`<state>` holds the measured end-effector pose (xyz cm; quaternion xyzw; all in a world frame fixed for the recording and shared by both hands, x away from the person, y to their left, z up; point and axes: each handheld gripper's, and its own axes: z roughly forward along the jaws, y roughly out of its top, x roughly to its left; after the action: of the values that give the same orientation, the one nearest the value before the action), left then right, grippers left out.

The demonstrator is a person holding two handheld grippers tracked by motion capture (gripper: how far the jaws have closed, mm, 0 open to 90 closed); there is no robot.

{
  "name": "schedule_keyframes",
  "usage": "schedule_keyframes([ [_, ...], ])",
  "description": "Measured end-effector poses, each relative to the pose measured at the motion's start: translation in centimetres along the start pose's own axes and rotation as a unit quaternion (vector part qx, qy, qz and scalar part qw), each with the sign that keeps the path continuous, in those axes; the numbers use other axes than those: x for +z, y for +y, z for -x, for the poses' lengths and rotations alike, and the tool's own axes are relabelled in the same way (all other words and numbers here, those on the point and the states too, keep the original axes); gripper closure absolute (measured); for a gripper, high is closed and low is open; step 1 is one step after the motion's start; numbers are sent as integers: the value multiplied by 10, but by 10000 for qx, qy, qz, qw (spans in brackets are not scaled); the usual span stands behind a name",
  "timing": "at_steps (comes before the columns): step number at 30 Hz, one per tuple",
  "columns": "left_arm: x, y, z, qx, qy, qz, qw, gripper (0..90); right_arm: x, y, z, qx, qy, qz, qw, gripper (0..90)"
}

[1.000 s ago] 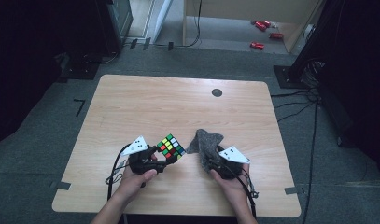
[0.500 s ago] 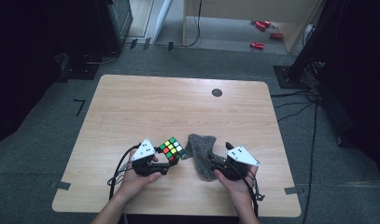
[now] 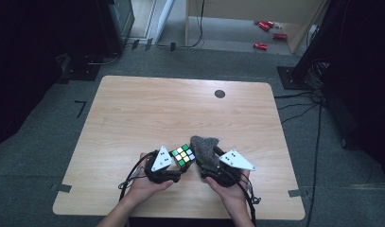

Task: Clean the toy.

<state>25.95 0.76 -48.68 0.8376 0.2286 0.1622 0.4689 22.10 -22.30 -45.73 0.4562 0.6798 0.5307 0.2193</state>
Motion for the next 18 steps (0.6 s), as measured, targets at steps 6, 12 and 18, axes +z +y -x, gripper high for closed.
schedule_keyframes([
  [6,3,2,6,244,112,-60,9996,353,5,-2,-15,-12,238,-42,9997,247],
  [12,5,4,14,481,233,-40,9986,353,11,-4,-23,-27,284,-165,9995,238],
  [18,7,5,20,645,320,-32,9974,353,15,-7,-28,-58,275,-296,9992,230],
])
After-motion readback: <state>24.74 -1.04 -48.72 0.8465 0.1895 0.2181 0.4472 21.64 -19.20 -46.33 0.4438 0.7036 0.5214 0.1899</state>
